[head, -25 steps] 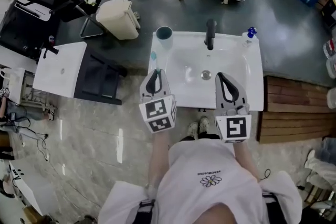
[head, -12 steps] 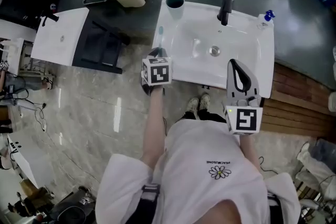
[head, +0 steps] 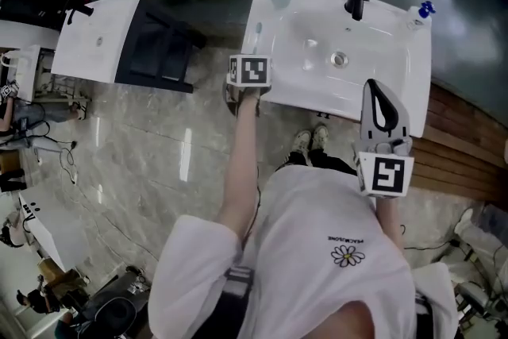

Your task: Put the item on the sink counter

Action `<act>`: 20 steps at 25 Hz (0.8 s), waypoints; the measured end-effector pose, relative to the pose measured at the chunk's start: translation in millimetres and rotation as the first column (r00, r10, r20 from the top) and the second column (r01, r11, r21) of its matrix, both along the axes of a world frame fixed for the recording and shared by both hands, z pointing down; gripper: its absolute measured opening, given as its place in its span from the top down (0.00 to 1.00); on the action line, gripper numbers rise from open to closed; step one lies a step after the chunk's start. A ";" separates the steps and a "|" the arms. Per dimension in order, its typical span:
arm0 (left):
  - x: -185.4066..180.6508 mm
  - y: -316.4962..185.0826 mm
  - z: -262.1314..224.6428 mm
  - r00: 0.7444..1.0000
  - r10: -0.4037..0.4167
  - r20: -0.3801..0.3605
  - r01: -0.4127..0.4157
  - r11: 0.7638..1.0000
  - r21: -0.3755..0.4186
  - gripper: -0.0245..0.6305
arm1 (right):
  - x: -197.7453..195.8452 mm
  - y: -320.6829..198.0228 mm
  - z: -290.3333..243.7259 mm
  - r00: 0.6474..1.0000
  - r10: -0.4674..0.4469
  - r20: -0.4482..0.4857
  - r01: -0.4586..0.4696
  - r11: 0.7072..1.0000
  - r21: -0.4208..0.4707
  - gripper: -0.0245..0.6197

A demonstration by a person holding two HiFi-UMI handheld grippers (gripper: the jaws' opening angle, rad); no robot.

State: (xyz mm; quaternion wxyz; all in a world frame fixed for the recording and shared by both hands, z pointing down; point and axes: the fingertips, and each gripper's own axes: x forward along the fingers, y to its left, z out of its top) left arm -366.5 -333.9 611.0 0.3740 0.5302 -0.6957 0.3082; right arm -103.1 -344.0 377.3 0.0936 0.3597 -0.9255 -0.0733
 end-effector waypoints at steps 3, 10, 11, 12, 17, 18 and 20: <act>-0.7 -4.4 6.7 1.000 0.004 -0.004 -0.004 1.000 0.002 0.88 | 0.3 -1.0 3.7 1.000 0.002 -0.004 -0.002 1.000 -0.003 0.94; 4.7 -4.8 12.4 0.999 -0.002 -0.038 0.003 0.999 0.036 0.87 | 0.5 -3.9 5.9 1.000 0.004 0.005 -0.004 1.000 -0.022 0.94; 5.2 -5.1 12.4 0.999 -0.006 -0.044 0.008 0.999 0.042 0.85 | 0.4 -4.0 6.5 1.000 0.002 0.008 -0.002 1.000 -0.025 0.94; 5.7 -5.4 12.5 0.999 -0.011 -0.050 0.014 0.999 0.049 0.82 | 0.2 -3.8 7.4 1.000 -0.001 0.012 0.001 1.000 -0.028 0.94; 2.6 -8.3 -5.3 0.999 -0.021 -0.028 0.024 0.994 0.106 0.79 | -4.1 0.0 7.0 1.000 -0.014 0.024 0.014 1.000 -0.024 0.94; 0.8 -11.3 -16.4 1.000 -0.017 -0.011 0.018 0.990 0.140 0.78 | -5.5 1.2 5.2 1.000 -0.016 0.027 0.016 1.000 -0.020 0.94; -3.6 -19.2 -48.8 1.000 -0.014 0.024 0.008 0.974 0.227 0.78 | -8.5 3.8 0.0 0.999 -0.021 0.033 0.021 1.000 -0.010 0.94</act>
